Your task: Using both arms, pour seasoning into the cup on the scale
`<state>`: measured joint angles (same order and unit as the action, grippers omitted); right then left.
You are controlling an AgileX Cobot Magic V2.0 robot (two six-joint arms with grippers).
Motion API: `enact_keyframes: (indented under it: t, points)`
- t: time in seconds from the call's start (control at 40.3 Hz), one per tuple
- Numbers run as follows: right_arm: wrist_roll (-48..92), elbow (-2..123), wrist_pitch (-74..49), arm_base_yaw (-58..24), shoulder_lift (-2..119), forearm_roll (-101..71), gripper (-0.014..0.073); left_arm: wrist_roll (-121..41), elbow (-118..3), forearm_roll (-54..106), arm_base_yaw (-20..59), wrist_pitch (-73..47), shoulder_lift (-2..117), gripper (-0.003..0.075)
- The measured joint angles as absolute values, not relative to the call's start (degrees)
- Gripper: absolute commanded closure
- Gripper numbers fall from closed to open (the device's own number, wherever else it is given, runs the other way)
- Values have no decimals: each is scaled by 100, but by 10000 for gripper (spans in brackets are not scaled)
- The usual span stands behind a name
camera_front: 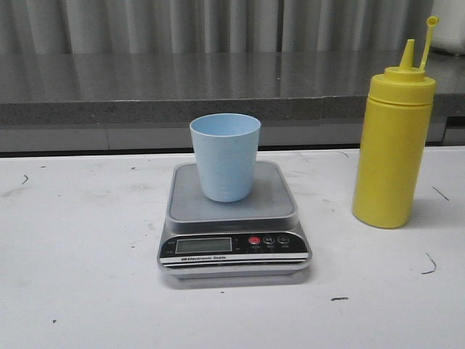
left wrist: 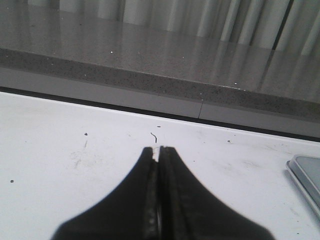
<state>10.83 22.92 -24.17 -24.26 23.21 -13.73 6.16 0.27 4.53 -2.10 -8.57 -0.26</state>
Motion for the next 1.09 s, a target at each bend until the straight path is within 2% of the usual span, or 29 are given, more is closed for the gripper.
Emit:
enact_keyframes:
  t: [0.174, 0.322, 0.545, 0.769, 0.917, 1.091]
  points:
    - [1083, 2265, -2330, -2426, 2321, -1273, 664, 616, 27, 453, -210, -857, -26, 740]
    - [1083, 1885, -1571, -2394, 2245, -708, 664, 616, 27, 453, -210, -857, -26, 740]
    - [956, 700, -272, -1424, 1542, -365, 664, 616, 27, 461, -210, -857, -26, 740]
    - [769, 27, -423, -389, 554, -352, 664, 616, 27, 461, -210, -857, -26, 740]
    - [658, -149, -812, -157, 21, -392, 664, 616, 27, 461, -210, -857, -26, 740]
    - [636, -159, -1157, -122, -52, -447, 664, 616, 27, 461, -210, -857, -26, 740]
